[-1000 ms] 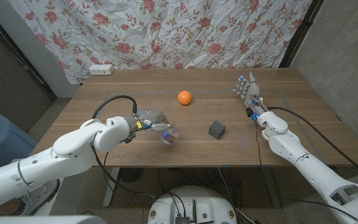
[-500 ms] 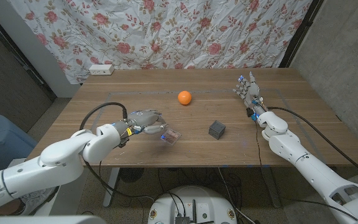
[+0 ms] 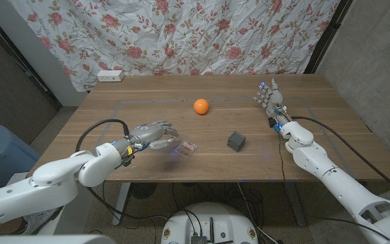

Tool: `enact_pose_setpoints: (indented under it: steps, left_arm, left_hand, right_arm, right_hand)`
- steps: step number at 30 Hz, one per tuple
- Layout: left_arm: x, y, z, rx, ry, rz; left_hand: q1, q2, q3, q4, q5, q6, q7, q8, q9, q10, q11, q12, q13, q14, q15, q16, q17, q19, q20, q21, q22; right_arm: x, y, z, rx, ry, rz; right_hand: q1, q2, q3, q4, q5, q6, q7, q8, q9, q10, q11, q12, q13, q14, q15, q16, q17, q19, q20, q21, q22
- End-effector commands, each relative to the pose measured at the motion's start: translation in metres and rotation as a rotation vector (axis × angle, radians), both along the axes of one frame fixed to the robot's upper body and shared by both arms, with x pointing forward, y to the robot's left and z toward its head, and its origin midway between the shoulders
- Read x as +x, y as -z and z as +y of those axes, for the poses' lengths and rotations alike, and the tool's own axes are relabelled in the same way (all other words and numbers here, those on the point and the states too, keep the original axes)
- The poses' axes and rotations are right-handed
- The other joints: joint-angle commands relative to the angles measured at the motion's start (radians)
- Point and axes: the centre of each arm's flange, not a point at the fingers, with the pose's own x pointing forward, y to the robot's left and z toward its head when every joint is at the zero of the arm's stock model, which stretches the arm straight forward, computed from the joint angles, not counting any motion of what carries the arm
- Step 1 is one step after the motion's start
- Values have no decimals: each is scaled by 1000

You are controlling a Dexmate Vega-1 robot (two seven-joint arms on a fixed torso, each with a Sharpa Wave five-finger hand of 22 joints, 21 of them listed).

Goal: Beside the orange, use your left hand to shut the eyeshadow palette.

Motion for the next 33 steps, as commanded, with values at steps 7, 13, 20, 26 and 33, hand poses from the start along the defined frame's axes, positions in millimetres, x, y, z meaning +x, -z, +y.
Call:
enact_pose_setpoints:
  steps: [7, 13, 20, 26, 33]
  left_arm:
    - [3, 25, 31, -68, 90, -65]
    - [9, 36, 37, -56, 97, -31]
    - [11, 45, 41, -41, 129, -24]
    - [16, 51, 45, -18, 152, 1]
    - [19, 56, 43, 39, 199, -3]
  left_hand:
    - [-15, 95, 2, 24, 0, -32, -4, -5, 1, -18, -4, -1, -1, -15, -5, 4, 7, -22, 2, -5, 1]
    - [-32, 98, -19, 62, 2, -126, -14, -9, 0, -91, -9, -6, -4, -57, -1, 3, 13, -65, 4, -7, 3]
    - [-31, 112, -31, 66, 6, -234, -33, -8, -2, -192, -14, -7, -6, -135, -8, 0, 15, -135, 5, -7, 5]
    - [-34, 113, -39, 70, 6, -269, -45, -7, -2, -222, -17, -4, -6, -172, -10, 0, 17, -174, 1, -11, 6]
    - [-38, 114, -59, 74, 6, -319, -63, -6, -1, -262, -29, -2, -7, -239, -17, -1, 19, -234, -14, -10, 8]
  right_arm:
    - [0, 0, 0, -2, -4, 1]
    - [0, 0, 0, 3, 5, 0]
    - [0, 0, 0, 3, 5, 0]
    - [0, 0, 0, 3, 5, 0]
    - [0, 0, 0, 3, 5, 0]
  right_hand:
    - [0, 99, -1, 4, 2, 0, -10, 5, 5, -1, -7, 6, 2, -1, -114, 4, 1, 6, -2, 7, 3]
    - [0, 99, -1, 4, 2, 0, -10, 5, 5, 0, -4, 6, 2, -2, -115, 4, 1, 6, -2, 7, 3]
    - [0, 99, -1, 4, 2, 0, -10, 5, 5, -1, -5, 6, 2, -1, -116, 4, 1, 6, -3, 7, 3]
    - [0, 99, -1, 4, 2, 1, -10, 5, 5, -1, -6, 6, 2, -1, -116, 4, 1, 6, -2, 7, 3]
    - [0, 99, -1, 4, 2, 0, -10, 5, 5, -1, -7, 5, 2, -1, -116, 4, 1, 6, -2, 7, 3]
